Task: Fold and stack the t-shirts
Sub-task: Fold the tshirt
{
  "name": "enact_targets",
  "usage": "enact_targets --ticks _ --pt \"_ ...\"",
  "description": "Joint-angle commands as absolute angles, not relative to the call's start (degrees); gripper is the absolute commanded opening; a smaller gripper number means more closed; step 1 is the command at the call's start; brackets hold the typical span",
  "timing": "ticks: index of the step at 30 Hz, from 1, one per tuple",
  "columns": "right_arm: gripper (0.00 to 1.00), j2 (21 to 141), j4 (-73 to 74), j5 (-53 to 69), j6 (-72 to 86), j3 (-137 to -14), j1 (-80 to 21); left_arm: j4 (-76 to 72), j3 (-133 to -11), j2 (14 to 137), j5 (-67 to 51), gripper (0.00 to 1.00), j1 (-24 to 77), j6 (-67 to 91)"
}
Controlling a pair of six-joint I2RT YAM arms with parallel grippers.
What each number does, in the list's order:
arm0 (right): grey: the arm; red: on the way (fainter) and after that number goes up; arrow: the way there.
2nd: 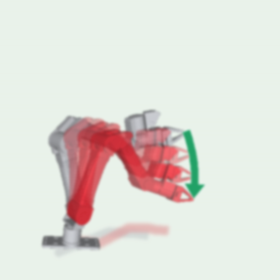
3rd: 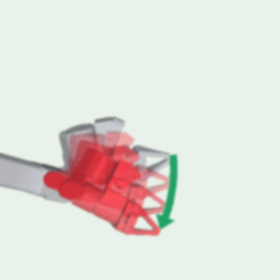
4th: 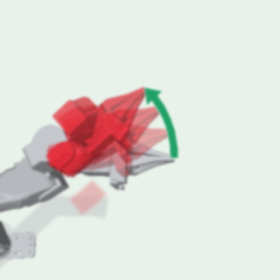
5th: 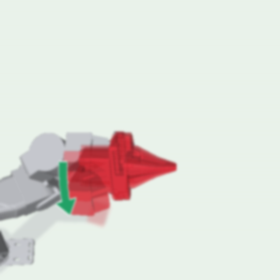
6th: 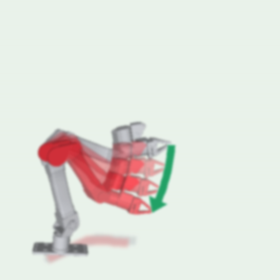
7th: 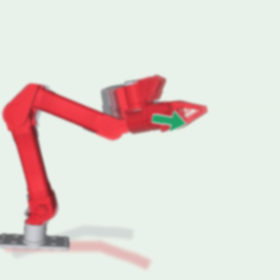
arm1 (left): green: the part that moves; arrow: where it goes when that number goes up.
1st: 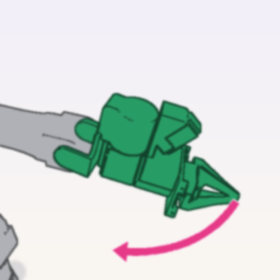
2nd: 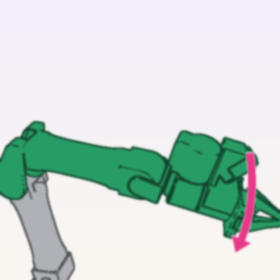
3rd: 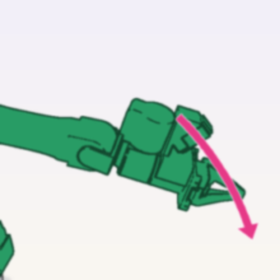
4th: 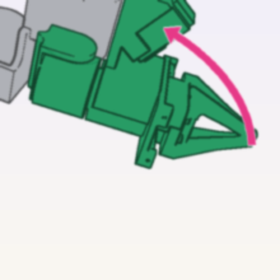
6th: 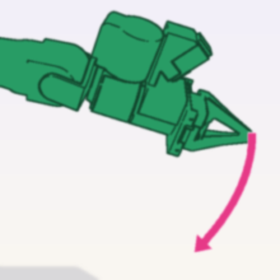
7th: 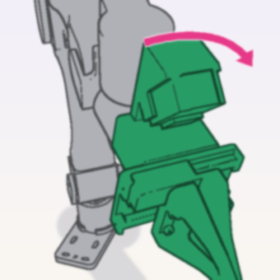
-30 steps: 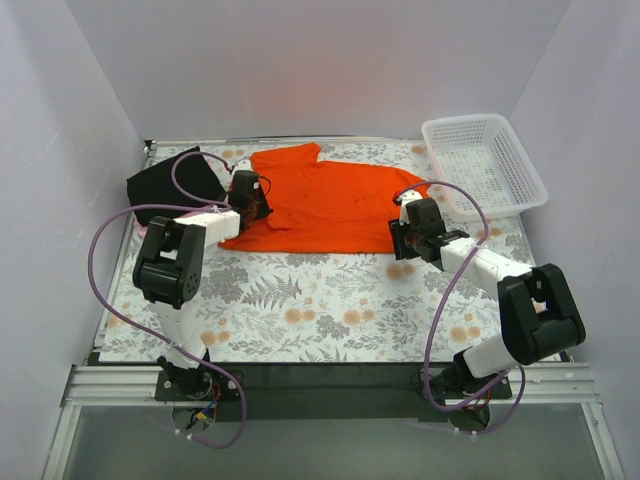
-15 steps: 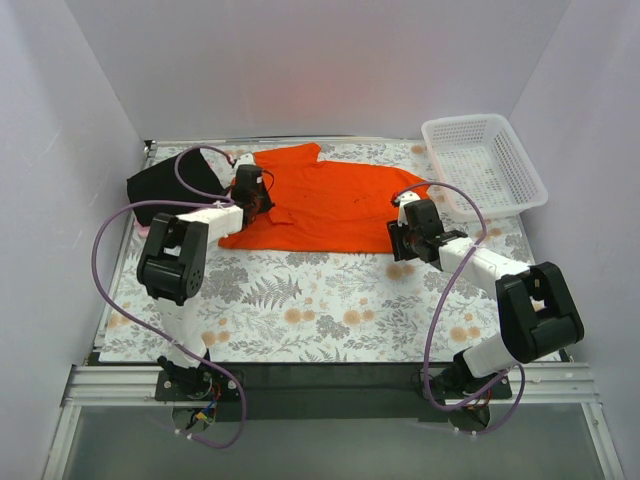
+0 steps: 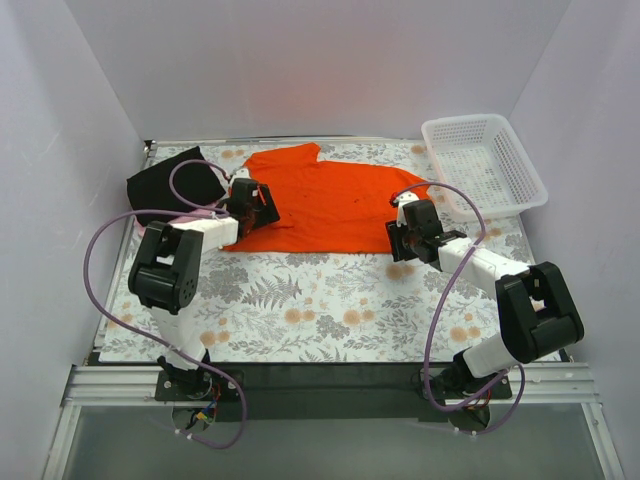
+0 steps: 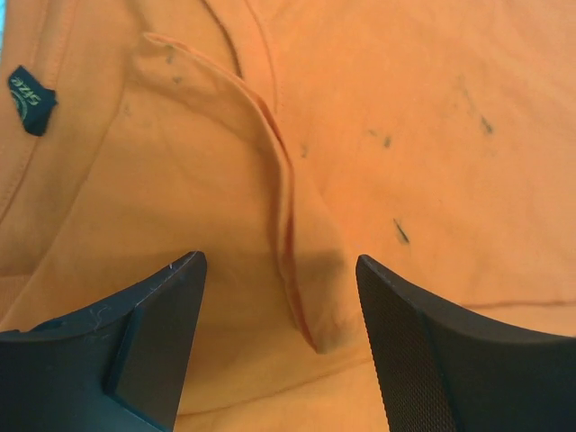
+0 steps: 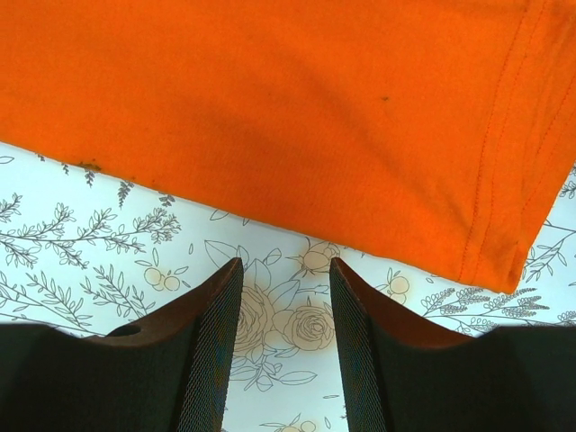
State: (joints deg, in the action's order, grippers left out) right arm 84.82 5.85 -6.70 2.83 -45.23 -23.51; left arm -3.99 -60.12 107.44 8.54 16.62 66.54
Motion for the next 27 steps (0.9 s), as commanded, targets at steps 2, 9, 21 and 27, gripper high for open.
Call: enact_targets --ticks 2,9,21,27 --pt "0.4 84.8 4.5 -6.5 3.0 -47.1 -24.0 -5.7 -58.4 102.0 4.8 0.63 16.9 68.6" --pt "0.4 84.2 4.7 -6.9 3.1 -46.8 -24.4 -6.8 -56.5 100.3 3.3 0.6 17.7 69.6" --pt "0.4 83.6 4.8 -7.0 3.3 -46.6 -25.0 -7.0 -55.7 100.2 4.0 0.57 19.2 69.7" --pt "0.4 82.4 5.1 -7.4 3.2 -46.1 -25.0 -6.4 -56.7 101.3 4.3 0.53 19.4 69.4"
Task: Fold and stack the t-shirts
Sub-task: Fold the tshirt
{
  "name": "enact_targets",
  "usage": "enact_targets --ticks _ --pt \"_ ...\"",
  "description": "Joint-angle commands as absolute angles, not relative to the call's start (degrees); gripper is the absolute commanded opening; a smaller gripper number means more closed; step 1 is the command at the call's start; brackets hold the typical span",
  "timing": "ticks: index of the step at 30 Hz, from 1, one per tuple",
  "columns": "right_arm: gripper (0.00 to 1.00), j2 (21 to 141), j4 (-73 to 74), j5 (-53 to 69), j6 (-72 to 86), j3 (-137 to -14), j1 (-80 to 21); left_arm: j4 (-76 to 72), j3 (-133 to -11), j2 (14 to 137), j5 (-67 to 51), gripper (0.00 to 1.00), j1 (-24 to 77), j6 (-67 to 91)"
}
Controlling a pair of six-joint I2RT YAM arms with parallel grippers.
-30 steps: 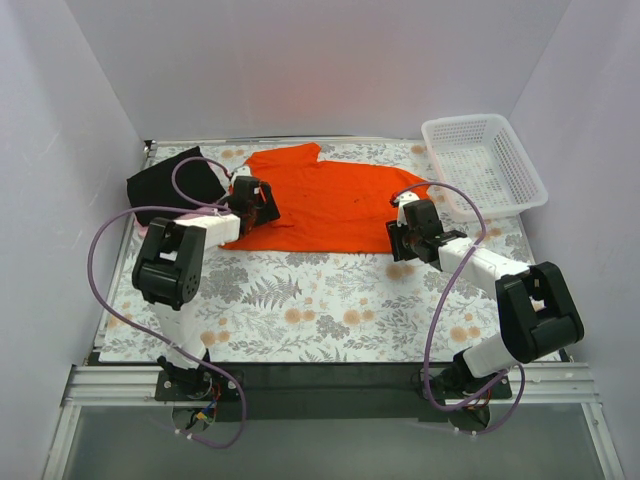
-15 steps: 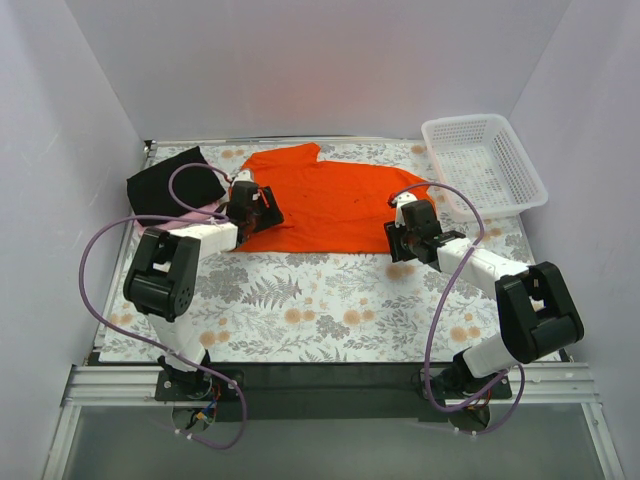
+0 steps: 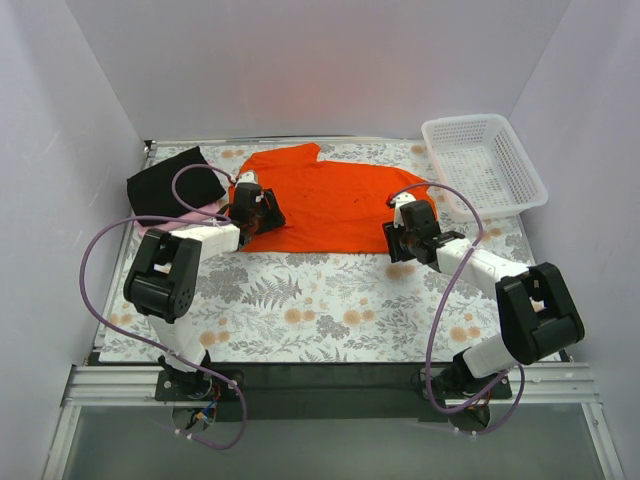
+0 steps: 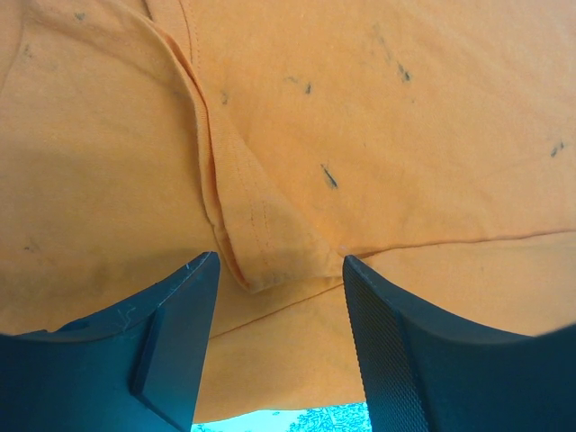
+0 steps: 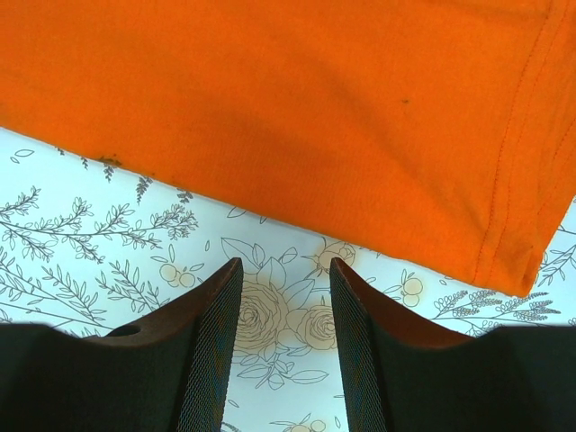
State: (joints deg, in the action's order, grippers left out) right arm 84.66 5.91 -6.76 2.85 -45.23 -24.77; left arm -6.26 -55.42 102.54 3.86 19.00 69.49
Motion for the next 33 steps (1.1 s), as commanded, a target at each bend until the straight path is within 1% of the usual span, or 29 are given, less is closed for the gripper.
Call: enact_targets --ticks 1,10,15,21,22,24,25,26,27,28,33 --pt "0.4 82.4 5.0 -7.4 3.3 -46.1 -25.0 -6.3 -56.7 101.4 4.3 0.53 19.4 69.5" --pt "0.4 82.0 5.1 -7.5 3.3 -45.9 -25.0 -5.6 -58.1 103.5 4.1 0.52 19.8 69.2" --pt "0.4 81.7 5.3 -7.6 3.3 -45.8 -25.0 -5.8 -58.8 104.3 5.2 0.42 19.8 69.2" --pt "0.4 81.7 5.4 -7.5 3.3 -45.9 -25.0 -5.6 -59.4 105.6 4.4 0.41 19.9 69.3" --pt "0.4 81.7 5.4 -7.5 3.3 -45.9 -25.0 -5.6 -59.3 105.6 4.3 0.39 19.9 69.3" --pt "0.4 81.8 5.3 -7.6 3.3 -46.0 -25.0 -5.8 -59.6 105.6 3.9 0.35 20.0 69.3" --pt "0.4 81.9 5.4 -7.6 3.3 -46.0 -25.1 -5.9 -59.8 105.7 3.6 0.26 20.0 69.3" --pt "0.4 81.9 5.4 -7.6 3.3 -46.0 -25.1 -6.0 -59.9 105.9 2.8 0.2 20.0 69.2" --pt "0.4 82.1 5.4 -7.5 3.3 -46.1 -25.0 -6.1 -60.0 106.0 2.5 0.12 20.0 69.1" --pt "0.4 82.2 5.3 -7.6 3.3 -46.1 -25.1 -5.9 -60.5 106.3 2.3 0.0 20.0 69.1" --pt "0.4 82.6 5.4 -7.7 3.3 -46.2 -25.1 -6.2 -61.3 107.0 1.7 0.0 20.4 69.1"
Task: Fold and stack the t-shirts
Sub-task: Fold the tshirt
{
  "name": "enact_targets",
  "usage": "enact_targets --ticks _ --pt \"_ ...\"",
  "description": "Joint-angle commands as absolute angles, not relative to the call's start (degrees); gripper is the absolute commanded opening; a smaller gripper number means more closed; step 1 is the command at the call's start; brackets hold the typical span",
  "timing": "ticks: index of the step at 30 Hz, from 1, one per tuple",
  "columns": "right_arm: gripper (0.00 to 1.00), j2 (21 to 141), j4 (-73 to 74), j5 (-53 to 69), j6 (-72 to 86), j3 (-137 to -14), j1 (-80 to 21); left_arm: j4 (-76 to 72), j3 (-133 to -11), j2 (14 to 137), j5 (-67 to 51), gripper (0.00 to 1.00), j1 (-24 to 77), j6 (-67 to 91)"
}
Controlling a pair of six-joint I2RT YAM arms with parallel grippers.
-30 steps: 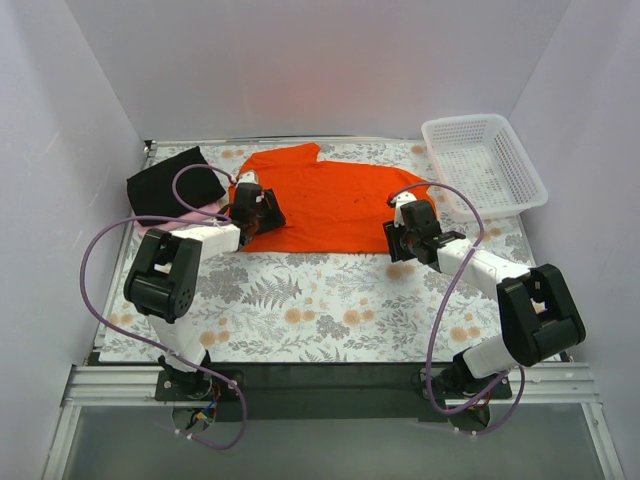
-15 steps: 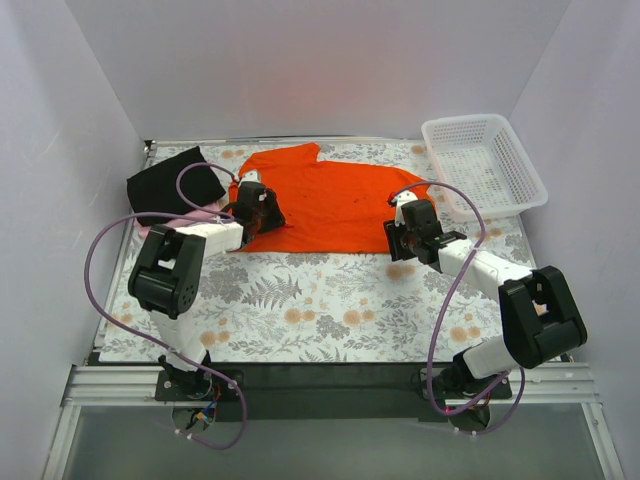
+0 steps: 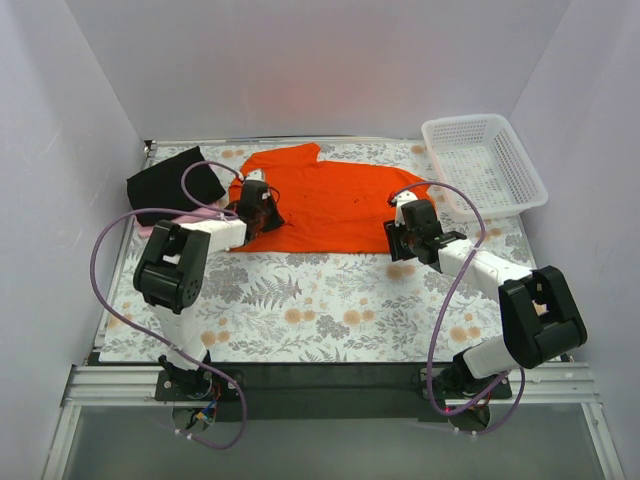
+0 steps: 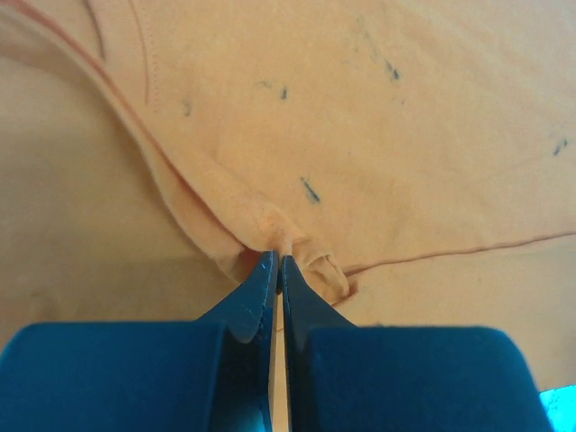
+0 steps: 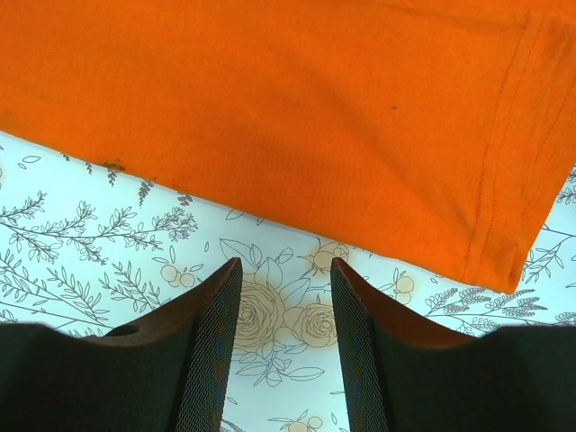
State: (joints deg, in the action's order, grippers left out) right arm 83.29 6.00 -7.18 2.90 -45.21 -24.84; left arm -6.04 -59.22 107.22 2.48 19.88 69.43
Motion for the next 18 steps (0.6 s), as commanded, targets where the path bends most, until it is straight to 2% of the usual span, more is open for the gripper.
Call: enact_targets --ticks 1,10,12,13,14,16,18 --pt "0.4 82.7 5.4 -7.8 3.3 -46.3 -25.1 -6.3 -62.0 107.5 1.6 0.0 20.4 69.1" --pt "0.4 83.4 5.4 -7.9 3.0 -46.5 -25.1 -3.4 -72.3 114.5 4.3 0.0 20.4 64.3" --pt "0.4 83.8 5.4 -8.0 3.1 -46.6 -25.1 -2.6 -74.3 115.5 6.1 0.12 20.4 63.1" --pt "0.4 83.8 5.4 -8.1 3.0 -46.7 -25.2 -2.2 -74.6 115.9 6.6 0.27 20.4 62.9" --pt "0.4 83.9 5.4 -8.2 3.0 -46.8 -25.2 -2.3 -74.7 116.1 7.0 0.3 20.4 62.7" --pt "0.4 84.4 5.5 -8.5 3.0 -46.9 -25.2 -2.6 -75.1 116.1 7.2 0.32 20.4 62.3" --pt "0.4 84.8 5.5 -8.7 3.0 -47.1 -25.2 -2.6 -75.8 116.1 7.5 0.44 20.4 61.4"
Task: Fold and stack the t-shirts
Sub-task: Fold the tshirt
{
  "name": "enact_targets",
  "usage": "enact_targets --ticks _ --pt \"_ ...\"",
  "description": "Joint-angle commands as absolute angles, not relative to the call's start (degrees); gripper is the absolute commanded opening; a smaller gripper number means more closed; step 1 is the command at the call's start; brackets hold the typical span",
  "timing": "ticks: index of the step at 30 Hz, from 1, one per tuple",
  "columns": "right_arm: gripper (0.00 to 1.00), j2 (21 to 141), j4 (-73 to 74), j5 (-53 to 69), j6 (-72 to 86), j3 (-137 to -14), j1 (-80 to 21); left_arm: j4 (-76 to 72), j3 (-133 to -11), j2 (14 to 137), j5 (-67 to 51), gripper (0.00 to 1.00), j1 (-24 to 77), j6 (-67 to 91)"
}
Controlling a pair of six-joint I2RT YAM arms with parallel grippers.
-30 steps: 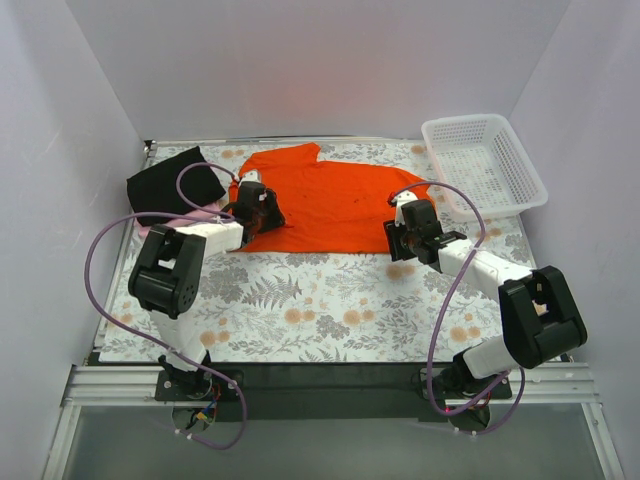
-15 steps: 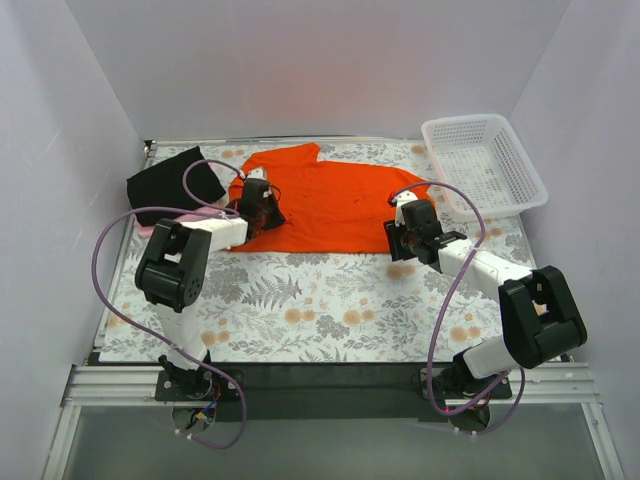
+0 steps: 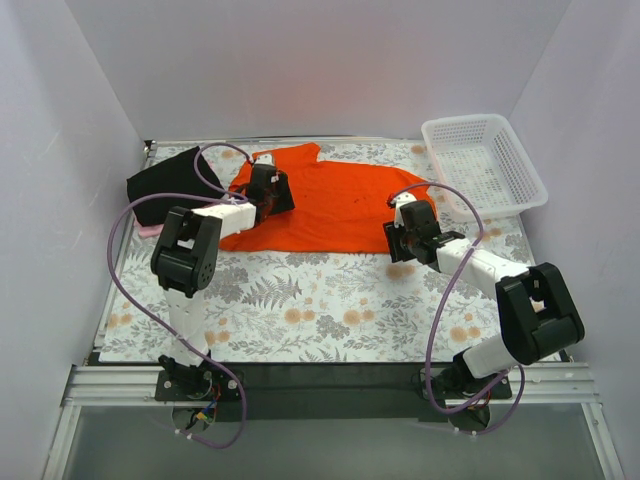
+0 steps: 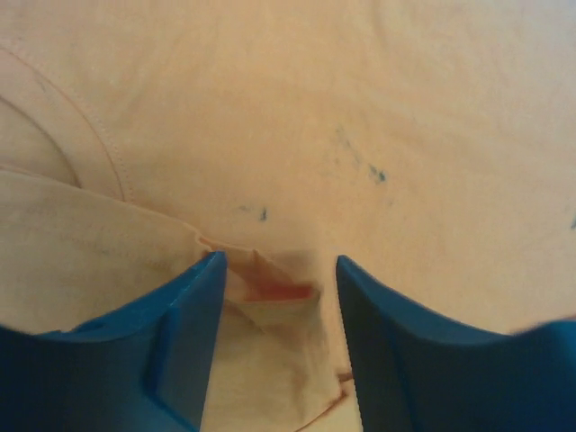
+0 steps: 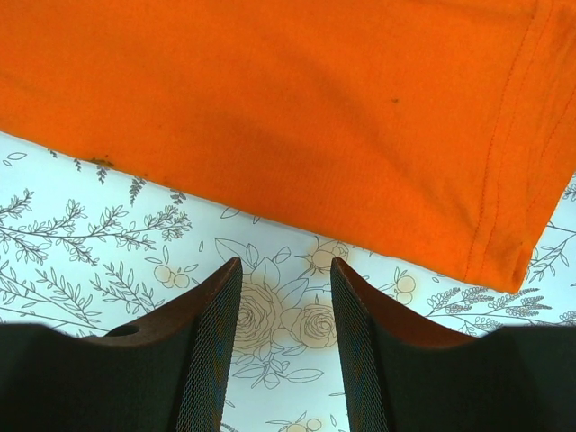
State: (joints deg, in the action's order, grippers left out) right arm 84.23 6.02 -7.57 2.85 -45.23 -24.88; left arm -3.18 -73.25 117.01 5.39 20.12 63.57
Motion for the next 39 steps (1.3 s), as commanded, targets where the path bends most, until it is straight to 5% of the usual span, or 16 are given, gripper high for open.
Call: enact_targets --ticks 1,2,3,19,39 --pt "0.4 84.9 5.5 -8.7 3.1 -47.2 -25.2 -2.6 -76.5 115.8 7.6 0.51 20.4 61.3" --pt "0.4 84.9 5.5 -8.9 3.2 -47.2 -25.3 -2.6 -76.6 115.5 7.6 0.76 20.4 61.2" --pt "0.4 84.8 5.5 -8.8 3.3 -47.1 -25.3 -2.7 -76.6 115.1 7.6 0.8 20.4 60.7" --pt "0.42 86.5 5.6 -11.7 3.5 -51.8 -25.2 -9.7 -58.6 96.0 12.6 0.85 20.6 61.3" --pt "0.41 101.3 5.0 -9.9 5.3 -58.5 -23.5 -13.5 -40.0 93.7 11.8 0.85 20.5 69.4"
